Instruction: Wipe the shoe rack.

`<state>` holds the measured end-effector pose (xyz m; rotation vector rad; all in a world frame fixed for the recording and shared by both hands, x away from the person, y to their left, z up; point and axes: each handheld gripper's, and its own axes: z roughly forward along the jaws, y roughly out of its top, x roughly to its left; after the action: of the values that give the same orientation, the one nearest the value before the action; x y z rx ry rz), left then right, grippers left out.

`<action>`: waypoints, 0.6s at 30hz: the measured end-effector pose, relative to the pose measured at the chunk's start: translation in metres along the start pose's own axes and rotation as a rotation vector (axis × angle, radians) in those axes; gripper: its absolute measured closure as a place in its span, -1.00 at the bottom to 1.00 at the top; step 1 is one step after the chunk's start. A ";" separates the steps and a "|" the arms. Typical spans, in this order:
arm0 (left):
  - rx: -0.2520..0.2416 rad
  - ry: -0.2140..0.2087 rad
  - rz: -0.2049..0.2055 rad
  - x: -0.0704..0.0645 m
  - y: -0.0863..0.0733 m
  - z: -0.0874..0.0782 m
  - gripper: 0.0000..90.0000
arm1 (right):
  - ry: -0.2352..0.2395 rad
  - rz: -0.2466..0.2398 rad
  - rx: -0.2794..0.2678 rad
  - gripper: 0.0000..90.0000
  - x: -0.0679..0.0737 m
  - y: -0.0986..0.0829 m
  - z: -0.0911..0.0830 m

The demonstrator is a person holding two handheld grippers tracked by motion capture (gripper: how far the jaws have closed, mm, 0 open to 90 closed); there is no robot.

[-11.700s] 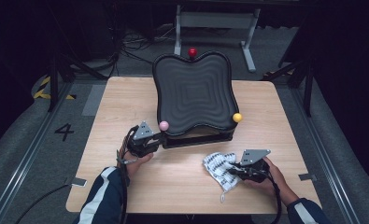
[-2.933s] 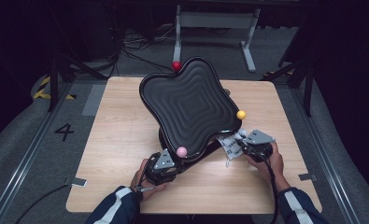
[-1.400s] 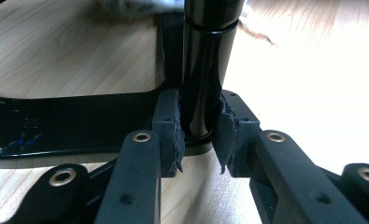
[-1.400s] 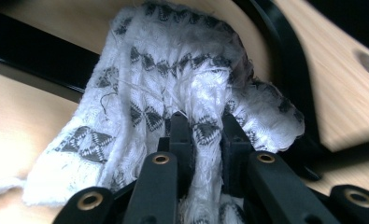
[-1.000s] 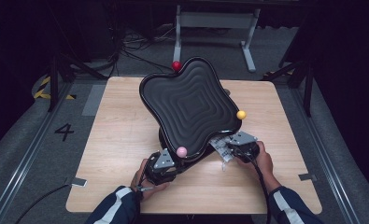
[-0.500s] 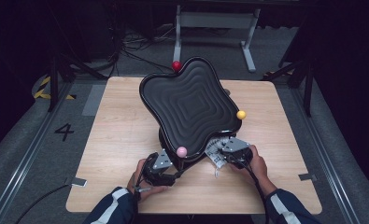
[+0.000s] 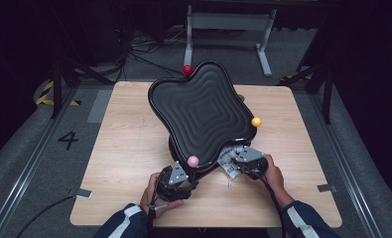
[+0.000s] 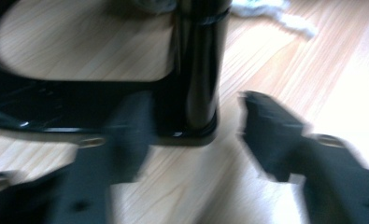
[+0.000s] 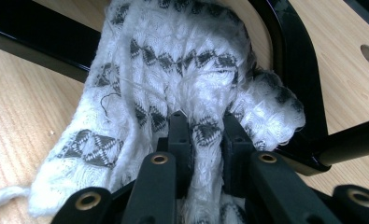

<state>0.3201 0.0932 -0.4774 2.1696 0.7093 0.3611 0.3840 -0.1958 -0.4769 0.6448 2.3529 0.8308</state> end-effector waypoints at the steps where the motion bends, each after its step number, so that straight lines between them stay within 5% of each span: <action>1: -0.003 0.005 0.016 -0.001 0.000 0.001 0.14 | 0.000 0.001 -0.001 0.73 0.000 0.000 0.000; 8: -0.016 0.000 -0.005 0.000 0.001 0.002 0.52 | 0.037 0.023 -0.028 0.73 0.006 0.004 0.000; 18: -0.029 -0.012 -0.014 0.002 0.002 0.005 0.62 | 0.148 -0.038 -0.101 0.74 0.041 0.037 0.004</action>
<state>0.3250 0.0905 -0.4787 2.1372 0.7080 0.3485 0.3656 -0.1441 -0.4690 0.5112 2.4275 1.0040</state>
